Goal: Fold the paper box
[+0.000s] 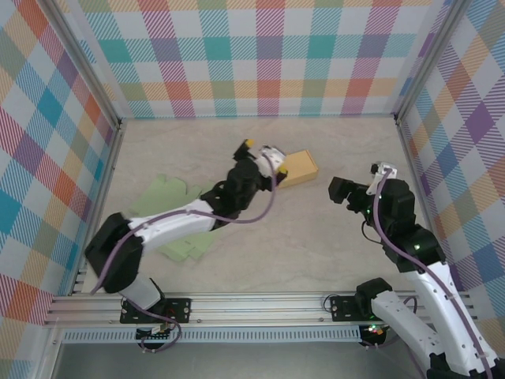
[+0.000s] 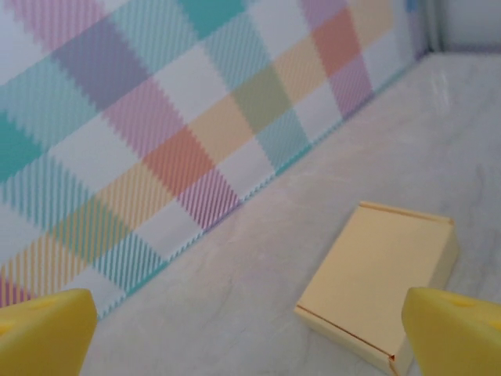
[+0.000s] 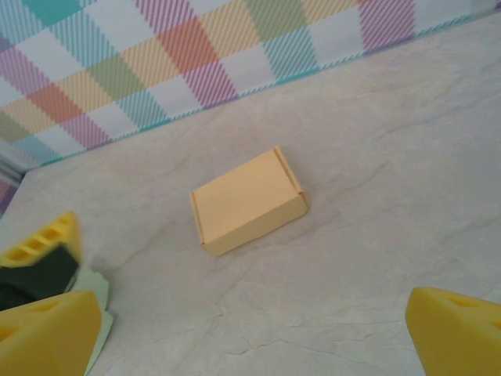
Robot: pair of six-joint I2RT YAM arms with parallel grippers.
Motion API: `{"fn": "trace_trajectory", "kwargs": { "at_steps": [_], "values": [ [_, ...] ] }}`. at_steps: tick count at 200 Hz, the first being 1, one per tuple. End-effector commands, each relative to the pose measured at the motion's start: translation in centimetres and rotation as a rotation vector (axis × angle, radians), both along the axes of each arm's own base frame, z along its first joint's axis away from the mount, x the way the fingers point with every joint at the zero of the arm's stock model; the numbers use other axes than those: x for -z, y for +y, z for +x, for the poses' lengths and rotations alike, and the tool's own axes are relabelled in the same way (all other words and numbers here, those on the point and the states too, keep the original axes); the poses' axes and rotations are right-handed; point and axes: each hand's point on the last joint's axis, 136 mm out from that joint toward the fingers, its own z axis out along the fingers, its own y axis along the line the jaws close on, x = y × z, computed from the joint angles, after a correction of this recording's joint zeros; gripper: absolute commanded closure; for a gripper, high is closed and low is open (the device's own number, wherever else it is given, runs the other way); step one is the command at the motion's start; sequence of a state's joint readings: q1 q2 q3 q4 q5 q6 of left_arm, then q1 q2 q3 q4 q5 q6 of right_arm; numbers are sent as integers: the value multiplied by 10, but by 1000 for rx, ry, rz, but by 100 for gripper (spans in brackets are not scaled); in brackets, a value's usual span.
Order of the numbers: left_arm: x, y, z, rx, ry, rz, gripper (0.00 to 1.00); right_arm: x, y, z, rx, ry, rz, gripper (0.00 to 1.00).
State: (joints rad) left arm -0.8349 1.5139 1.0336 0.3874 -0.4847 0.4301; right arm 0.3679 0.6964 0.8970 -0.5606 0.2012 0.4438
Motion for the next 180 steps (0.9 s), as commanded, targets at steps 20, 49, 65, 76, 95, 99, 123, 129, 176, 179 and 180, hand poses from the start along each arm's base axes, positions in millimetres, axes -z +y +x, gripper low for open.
{"fn": "trace_trajectory", "kwargs": {
  "at_steps": [20, 49, 65, 76, 95, 99, 123, 129, 176, 179, 180],
  "values": [
    [21, 127, -25, -363, 145, -421, 0, 23, 68, 23, -246, 90, 123, 3],
    [42, 199, -56, -559, 198, -597, 0, 46, 125, 38, -397, 156, 74, 6],
    [52, 218, -71, -608, 234, -629, 0, 60, 158, 48, -482, 201, 41, 7],
    [58, 228, -82, -640, 251, -642, 0, 72, 182, 54, -545, 238, 19, 7],
    [71, 247, -100, -722, 270, -688, 0, 95, 219, 65, -640, 312, 5, 11],
    [72, 251, -104, -734, 267, -706, 0, 100, 226, 68, -659, 328, 7, 11],
    [88, 273, -127, -806, 274, -752, 0, 128, 268, 80, -780, 428, 33, 19],
    [89, 277, -132, -814, 268, -768, 0, 134, 278, 83, -807, 444, 35, 23],
    [97, 297, -156, -816, 222, -853, 0, 179, 325, 110, -894, 521, 32, 28],
    [98, 299, -158, -818, 218, -854, 0, 182, 327, 110, -900, 525, 33, 28],
    [98, 299, -158, -818, 217, -854, 0, 183, 327, 111, -900, 526, 32, 28]
  ]
}}
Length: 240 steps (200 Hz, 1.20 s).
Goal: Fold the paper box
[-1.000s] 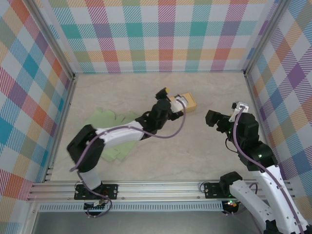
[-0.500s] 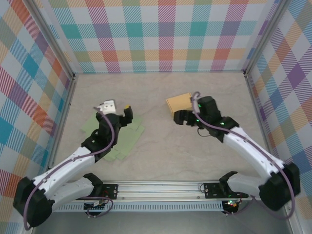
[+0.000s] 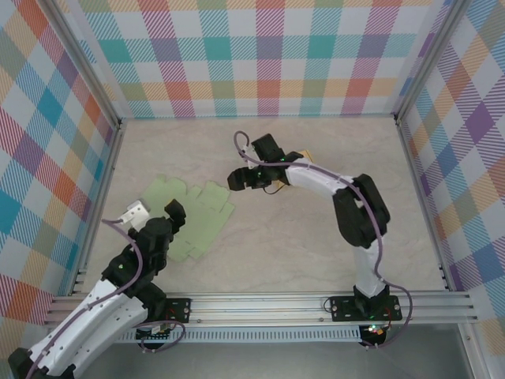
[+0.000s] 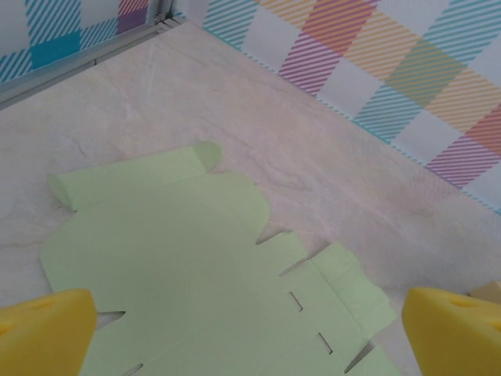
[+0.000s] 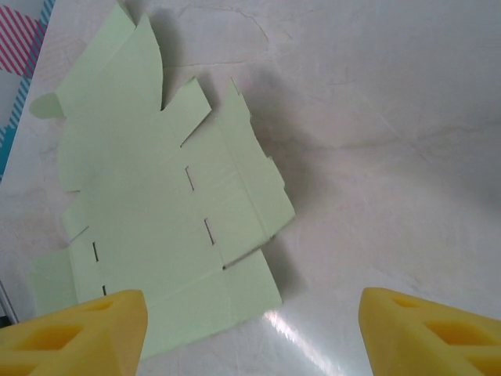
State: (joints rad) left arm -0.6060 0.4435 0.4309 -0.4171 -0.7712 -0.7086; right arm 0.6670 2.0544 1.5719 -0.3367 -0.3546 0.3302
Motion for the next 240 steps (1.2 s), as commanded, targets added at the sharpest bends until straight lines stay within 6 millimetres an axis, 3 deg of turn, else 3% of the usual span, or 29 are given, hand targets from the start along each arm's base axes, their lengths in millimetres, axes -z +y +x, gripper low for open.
{"fn": "trace_trajectory", "kwargs": {
  "at_steps": [1, 51, 95, 123, 142, 172, 202, 240],
  "values": [
    [7, 18, -14, -66, -5, -14, 0, 7, 21, -2, -94, 31, 31, 28],
    [12, 38, -34, -113, -37, -14, 0, 44, 49, 3, -172, 106, 38, 34],
    [16, 39, -36, -111, -67, -47, 0, 62, 68, 3, -197, 129, 39, 38],
    [14, 39, -36, -106, -70, -49, 0, 73, 76, 3, -205, 162, 50, 48],
    [12, 37, -36, -96, -69, -49, 0, 76, 77, 3, -204, 167, 45, 63],
    [7, 26, -30, -29, -76, -37, 0, 61, 68, 4, -216, 96, 9, 100],
    [-12, -1, -17, 127, -103, 15, 0, 28, 43, 3, -255, -54, -52, 100],
    [-68, -48, 6, 380, -95, 198, 0, -14, -6, -10, -349, -212, -109, 100]
  ]
}}
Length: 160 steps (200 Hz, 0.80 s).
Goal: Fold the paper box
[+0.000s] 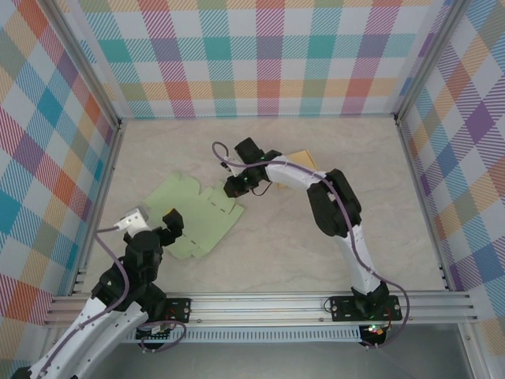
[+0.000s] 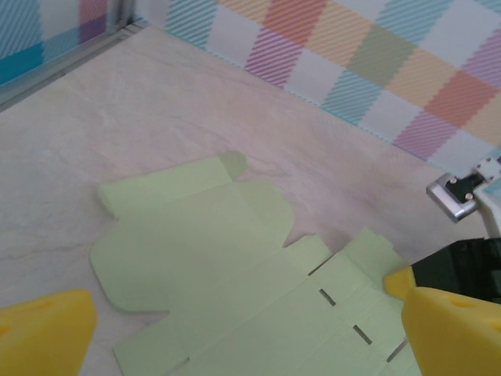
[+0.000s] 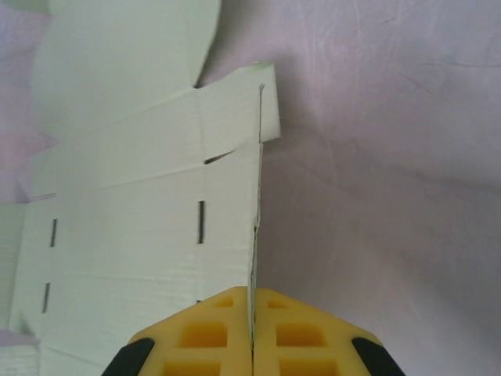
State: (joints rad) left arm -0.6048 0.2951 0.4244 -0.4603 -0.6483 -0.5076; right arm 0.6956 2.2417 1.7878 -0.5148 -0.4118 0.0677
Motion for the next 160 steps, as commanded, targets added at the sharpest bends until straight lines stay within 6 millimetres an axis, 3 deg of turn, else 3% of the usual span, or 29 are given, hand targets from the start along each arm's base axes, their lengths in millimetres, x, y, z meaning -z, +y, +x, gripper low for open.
{"fn": "trace_trajectory", "kwargs": {
  "at_steps": [1, 39, 75, 93, 129, 160],
  "values": [
    [-60, -39, 19, 214, -75, 114, 0, -50, -32, -3, -107, -180, -7, 100],
    [-85, -104, 65, 524, -8, 361, 0, -84, -72, -22, -191, -295, -7, 100],
    [-108, -152, 102, 869, -103, 366, 4, -108, -98, -38, -248, -348, -3, 100],
    [-109, -169, 108, 1080, -126, 380, 7, -124, -104, -48, -285, -378, 18, 100],
    [-95, -189, 100, 1444, -63, 516, 5, -156, -112, -60, -329, -433, 53, 100],
    [-97, -195, 98, 1599, -6, 533, 4, -169, -116, -64, -341, -457, 43, 100]
  ]
}}
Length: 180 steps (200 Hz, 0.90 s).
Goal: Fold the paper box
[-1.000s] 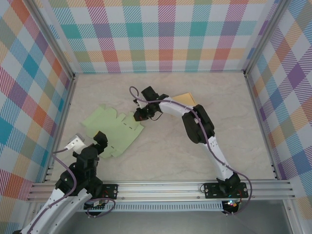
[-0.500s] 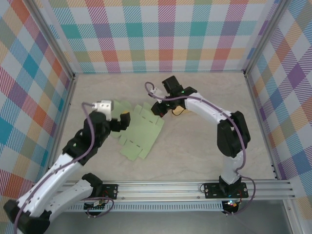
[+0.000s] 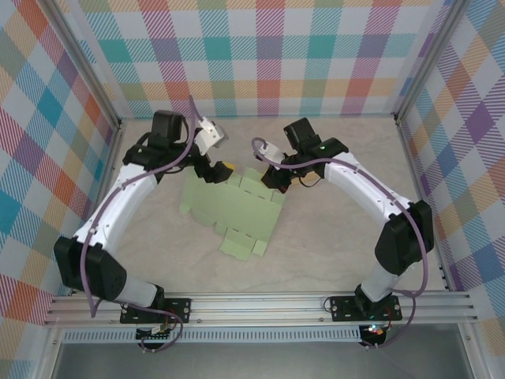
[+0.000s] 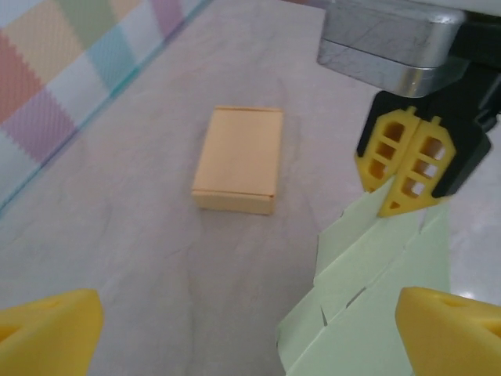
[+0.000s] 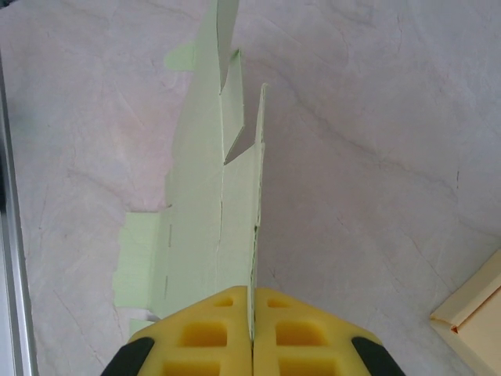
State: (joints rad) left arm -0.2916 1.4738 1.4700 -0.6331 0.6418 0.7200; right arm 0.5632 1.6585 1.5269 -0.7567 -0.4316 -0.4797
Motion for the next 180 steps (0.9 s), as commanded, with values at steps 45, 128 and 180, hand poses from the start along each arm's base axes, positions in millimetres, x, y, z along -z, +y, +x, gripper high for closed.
{"fn": "trace_trajectory", "kwargs": {
  "at_steps": [45, 128, 180],
  "values": [
    [0, -24, -41, 324, 74, 56, 11, -33, -1, -6, -58, -53, 21, 100],
    [8, -49, -35, 380, 82, 71, 24, -46, 5, -14, -84, -39, 56, 100],
    [15, -62, -44, 432, 121, 69, 44, -50, 6, -19, -92, -41, 69, 100]
  ]
}}
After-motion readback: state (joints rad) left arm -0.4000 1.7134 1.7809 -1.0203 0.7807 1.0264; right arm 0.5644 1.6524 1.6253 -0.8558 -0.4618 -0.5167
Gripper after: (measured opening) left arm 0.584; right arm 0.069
